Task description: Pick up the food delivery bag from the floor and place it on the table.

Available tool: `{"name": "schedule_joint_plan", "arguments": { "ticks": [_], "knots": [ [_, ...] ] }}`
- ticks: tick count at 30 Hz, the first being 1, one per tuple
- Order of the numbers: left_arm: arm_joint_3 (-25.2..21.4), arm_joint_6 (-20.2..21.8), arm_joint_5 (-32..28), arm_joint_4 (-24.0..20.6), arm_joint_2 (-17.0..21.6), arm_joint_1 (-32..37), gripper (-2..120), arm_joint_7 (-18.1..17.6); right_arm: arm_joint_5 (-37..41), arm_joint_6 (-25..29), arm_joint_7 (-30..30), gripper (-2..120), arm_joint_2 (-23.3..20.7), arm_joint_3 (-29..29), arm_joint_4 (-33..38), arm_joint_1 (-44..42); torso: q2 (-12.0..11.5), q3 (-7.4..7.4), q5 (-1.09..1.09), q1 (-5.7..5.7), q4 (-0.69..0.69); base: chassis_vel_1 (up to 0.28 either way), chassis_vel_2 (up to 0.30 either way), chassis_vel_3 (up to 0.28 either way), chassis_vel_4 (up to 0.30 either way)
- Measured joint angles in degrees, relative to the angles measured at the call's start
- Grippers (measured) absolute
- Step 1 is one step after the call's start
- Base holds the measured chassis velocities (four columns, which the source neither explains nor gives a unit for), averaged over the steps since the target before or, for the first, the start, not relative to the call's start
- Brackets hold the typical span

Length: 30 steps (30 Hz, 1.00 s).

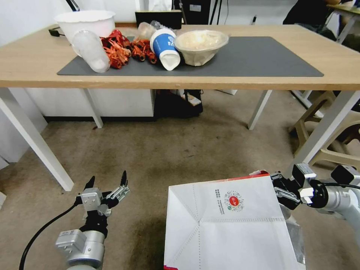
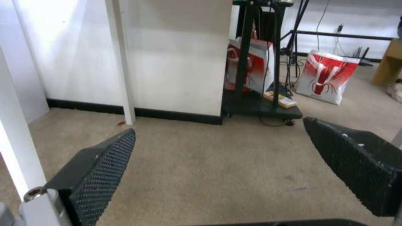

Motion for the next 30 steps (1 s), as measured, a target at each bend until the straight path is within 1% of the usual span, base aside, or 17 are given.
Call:
{"name": "schedule_joint_plan", "arguments": {
  "ticks": [1, 4, 8, 10, 12, 14, 18, 24, 30],
  "knots": [
    [0.0, 0.0, 0.0, 0.0, 0.0, 0.0, 100, 0.0, 0.0, 0.0, 0.0, 0, 0.0, 0.0, 0.0, 0.0, 0.0, 0.0, 0.0, 0.0, 0.0, 0.0, 0.0, 0.0, 0.0],
    [0.1, 0.0, 0.2, 0.0, -0.2, 0.0, 100, 0.0, 0.0, 0.0, -0.1, 0, 0.0, 0.1, 0.0, 0.0, 1.0, 0.81, 0.0, 0.13, 0.0, 0.0, 0.0, 0.0, 0.0],
    [0.1, 0.0, 0.3, 0.0, -0.2, 0.0, 100, 0.0, 0.0, 0.0, -0.2, 0, 0.1, 0.1, 0.0, 0.0, 1.5, 1.26, 0.0, 0.28, 0.0, 0.0, 0.0, 0.0, 0.0],
    [0.0, 0.0, 0.4, -0.1, -0.2, 0.1, 100, 0.0, 0.0, 0.0, -0.2, 0, 0.3, 0.1, 0.0, 0.0, 2.4, 1.92, 0.0, 0.44, 0.0, 0.0, 0.0, 0.0, 0.0],
    [0.0, 0.0, 0.4, -0.2, -0.2, 0.1, 100, 0.0, 0.0, 0.0, -0.2, 0, 0.3, 0.1, 0.0, 0.0, 2.6, 2.08, 0.0, 0.48, 0.0, 0.0, 0.0, 0.0, 0.0],
    [-0.1, 0.0, 0.4, -0.2, -0.2, 0.2, 100, 0.1, 0.0, 0.0, -0.2, 0, 0.3, 0.1, 0.0, 0.0, 3.3, 2.71, 0.0, 0.62, 0.0, 0.0, 0.0, 0.0, 0.0],
    [-0.2, 0.0, 0.4, -0.3, -0.2, 0.3, 100, 0.2, 0.1, 0.0, -0.2, 0, 0.3, 0.1, 0.1, 0.1, 3.8, 3.14, 0.0, 0.72, 0.0, 0.0, 0.0, 0.0, 0.0],
    [-0.2, 0.0, 0.4, -0.5, -0.2, 0.3, 100, 0.3, 0.2, 0.0, -0.3, 0, 0.4, 0.3, 0.2, -0.1, 5.6, 4.4, 0.0, 1.21, 0.0, 0.0, 0.0, 0.0, 0.0],
    [-0.2, 0.0, 0.5, -0.5, -0.3, 0.4, 100, 0.3, 0.2, 0.1, -0.3, 0, 0.5, 0.3, 0.2, -0.1, 6.7, 5.22, 0.0, 1.53, 0.0, 0.0, 0.0, 0.0, 0.0]
  ]
}}
